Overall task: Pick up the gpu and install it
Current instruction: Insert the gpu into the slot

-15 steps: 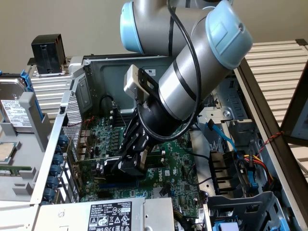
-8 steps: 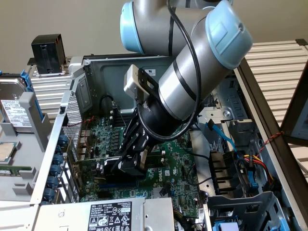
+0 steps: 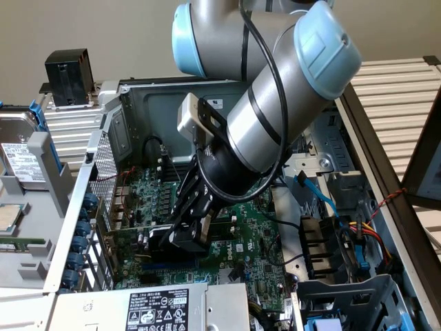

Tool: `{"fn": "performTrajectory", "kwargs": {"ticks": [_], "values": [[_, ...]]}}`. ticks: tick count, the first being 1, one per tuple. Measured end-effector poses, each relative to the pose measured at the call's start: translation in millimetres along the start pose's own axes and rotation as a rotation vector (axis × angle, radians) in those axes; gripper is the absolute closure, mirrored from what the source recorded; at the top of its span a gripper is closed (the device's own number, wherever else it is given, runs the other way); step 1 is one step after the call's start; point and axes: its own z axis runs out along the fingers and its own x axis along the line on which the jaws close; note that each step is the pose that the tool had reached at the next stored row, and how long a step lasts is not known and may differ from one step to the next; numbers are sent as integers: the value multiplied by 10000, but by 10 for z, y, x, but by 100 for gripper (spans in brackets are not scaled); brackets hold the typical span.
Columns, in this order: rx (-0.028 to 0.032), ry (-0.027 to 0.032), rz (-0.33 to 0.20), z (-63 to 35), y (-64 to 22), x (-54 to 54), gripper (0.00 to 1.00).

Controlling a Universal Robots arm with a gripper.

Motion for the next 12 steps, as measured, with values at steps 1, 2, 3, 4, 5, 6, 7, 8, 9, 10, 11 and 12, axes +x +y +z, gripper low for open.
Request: {"fn": "performTrajectory", "kwargs": {"ticks": [1, 2, 3, 4, 5, 6, 7, 8, 9, 10, 11, 12], "values": [[0, 0, -1, 0, -1, 0, 73], [0, 1, 0, 1, -1, 0, 73], [1, -1, -1, 2, -2, -1, 73], [1, -1, 0, 3, -2, -2, 73], [1, -1, -1, 3, -3, -3, 73], [1, -1, -1, 4, -3, -4, 73], [1, 0, 0, 3, -3, -4, 73], [1, 0, 0, 3, -3, -5, 73], [0, 1, 1, 3, -3, -5, 73], [0, 1, 0, 4, -3, -5, 73], [0, 1, -1, 4, -3, -5, 73], [1, 1, -1, 4, -3, -5, 73]]}}
